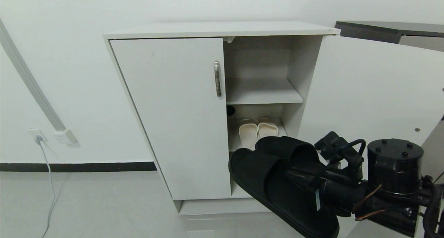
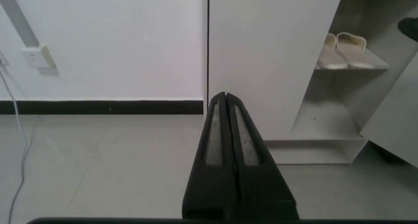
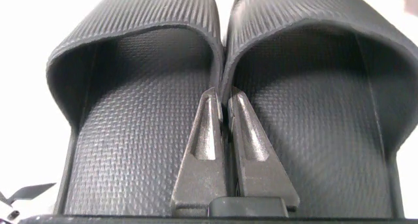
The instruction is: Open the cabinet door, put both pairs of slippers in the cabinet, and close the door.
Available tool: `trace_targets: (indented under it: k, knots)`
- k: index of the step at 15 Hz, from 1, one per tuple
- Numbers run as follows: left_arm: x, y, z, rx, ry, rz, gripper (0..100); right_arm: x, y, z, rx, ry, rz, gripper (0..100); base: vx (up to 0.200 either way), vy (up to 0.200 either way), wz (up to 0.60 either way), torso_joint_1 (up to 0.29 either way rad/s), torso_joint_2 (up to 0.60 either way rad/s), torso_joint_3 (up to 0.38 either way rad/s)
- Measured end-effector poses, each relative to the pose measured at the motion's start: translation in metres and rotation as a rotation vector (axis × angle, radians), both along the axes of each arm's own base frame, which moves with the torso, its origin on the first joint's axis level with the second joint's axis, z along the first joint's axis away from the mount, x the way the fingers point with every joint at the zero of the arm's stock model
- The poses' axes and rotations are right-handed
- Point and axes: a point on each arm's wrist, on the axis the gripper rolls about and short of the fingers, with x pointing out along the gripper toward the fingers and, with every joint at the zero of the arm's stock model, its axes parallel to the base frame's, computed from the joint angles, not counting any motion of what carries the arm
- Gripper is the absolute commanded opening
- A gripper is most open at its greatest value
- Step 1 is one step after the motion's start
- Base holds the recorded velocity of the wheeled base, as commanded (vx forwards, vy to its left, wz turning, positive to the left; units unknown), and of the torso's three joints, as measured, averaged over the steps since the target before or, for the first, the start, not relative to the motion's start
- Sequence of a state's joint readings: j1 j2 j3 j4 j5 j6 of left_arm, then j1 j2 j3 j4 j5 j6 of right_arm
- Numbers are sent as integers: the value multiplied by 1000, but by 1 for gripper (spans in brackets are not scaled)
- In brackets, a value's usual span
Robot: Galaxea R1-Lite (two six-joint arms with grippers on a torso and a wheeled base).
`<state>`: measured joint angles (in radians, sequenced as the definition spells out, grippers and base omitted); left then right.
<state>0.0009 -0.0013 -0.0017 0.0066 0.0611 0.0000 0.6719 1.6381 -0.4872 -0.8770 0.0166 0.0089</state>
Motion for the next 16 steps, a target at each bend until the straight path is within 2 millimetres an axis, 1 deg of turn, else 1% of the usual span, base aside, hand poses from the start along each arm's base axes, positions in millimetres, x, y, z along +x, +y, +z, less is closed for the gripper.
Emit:
trace_targets:
  k: [1,2,5,6,7,8,10,12,14,16]
  knots:
    - [0,0,0,0,-1,1,0,3,3,1,-3,-15,-47,0,0,0,0,0,0,0]
    - [0,0,0,0,-1,0,0,8,10,1,-12,-31,-131,0,0,0,0,0,0,0]
    - [0,0,0,0,-1,0,0,26,50,9,41,-76,-330,0,0,0,0,0,0,0]
    - [0,0,0,0,0,0,0,31,62,11,35,-74,-374,0,0,0,0,0,0,0]
    - [0,0,0,0,-1,0,0,32,70,10,23,-64,-382,0,0,0,0,0,0,0]
    - [0,0,0,0,0,0,0,32,74,9,11,-50,-380,0,0,0,0,0,0,0]
    - [0,0,0,0,-1,0,0,26,74,9,-23,-10,-374,0,0,0,0,0,0,0]
    - [0,0,0,0,-1,-1,0,16,72,13,-76,33,-358,0,0,0,0,0,0,0]
    - [0,0,0,0,-1,-1,0,9,70,28,-85,65,-356,0,0,0,0,0,0,0]
    - [0,0,0,0,-1,0,0,7,69,51,-52,61,-392,0,0,0,0,0,0,0]
